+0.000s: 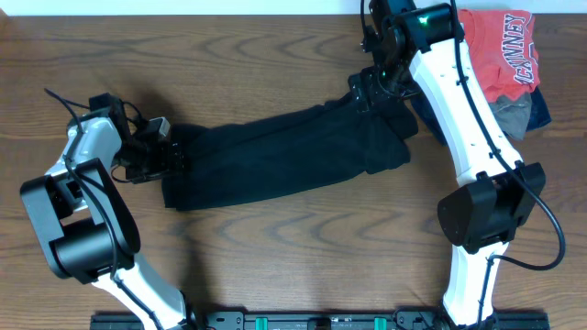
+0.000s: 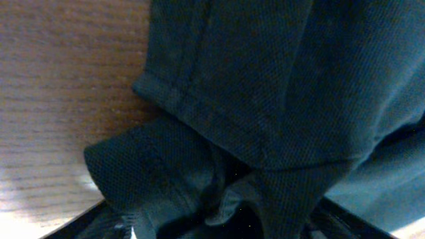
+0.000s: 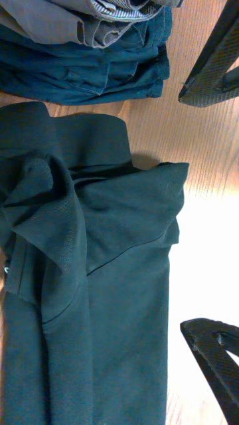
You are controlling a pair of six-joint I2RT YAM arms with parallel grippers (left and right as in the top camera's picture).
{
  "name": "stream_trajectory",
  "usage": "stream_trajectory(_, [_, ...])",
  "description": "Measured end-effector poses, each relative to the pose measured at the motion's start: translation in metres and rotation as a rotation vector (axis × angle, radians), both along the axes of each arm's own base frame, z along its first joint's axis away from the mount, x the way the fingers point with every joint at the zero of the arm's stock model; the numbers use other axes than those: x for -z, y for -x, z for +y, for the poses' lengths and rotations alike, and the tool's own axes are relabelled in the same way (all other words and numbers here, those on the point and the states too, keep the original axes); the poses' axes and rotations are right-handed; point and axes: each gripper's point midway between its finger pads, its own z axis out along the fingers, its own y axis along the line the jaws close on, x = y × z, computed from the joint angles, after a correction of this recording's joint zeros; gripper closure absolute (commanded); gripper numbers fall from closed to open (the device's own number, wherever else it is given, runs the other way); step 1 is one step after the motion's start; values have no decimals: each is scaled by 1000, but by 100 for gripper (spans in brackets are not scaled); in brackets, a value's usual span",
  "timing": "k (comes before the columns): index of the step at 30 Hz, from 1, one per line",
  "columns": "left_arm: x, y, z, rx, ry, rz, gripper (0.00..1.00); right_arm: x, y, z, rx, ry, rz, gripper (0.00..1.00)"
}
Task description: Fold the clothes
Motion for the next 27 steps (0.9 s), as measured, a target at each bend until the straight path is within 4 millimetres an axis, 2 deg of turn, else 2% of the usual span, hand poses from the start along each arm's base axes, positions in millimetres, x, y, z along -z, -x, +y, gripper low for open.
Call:
stream_trajectory(4, [3, -1, 1, -10, -17, -37, 50, 0, 0, 0, 0, -3, 0, 1])
stream_trajectory(9, [8, -5, -6, -18, -25, -49, 94, 0, -1, 1, -1, -5, -3, 1])
stream_trajectory(12, [9, -6, -17, -2, -21, -45, 94, 0, -1, 1, -1, -5, -4, 1])
stream_trajectory(17, [6, -5, -23, -39, -6, -10, 94, 2, -3, 4, -3, -19, -8, 2])
stream_trajectory(20, [4, 9, -22, -64, 6, 66, 94, 9, -4, 10, -8, -49, -1, 4])
stream_trajectory(23, [-3, 22, -12, -107, 3, 128, 94, 25, -2, 16, -14, -79, 27, 4])
stream_trajectory(27, [-35, 18, 13, -159, -58, 82, 94, 46, 5, 20, -10, -101, 70, 4])
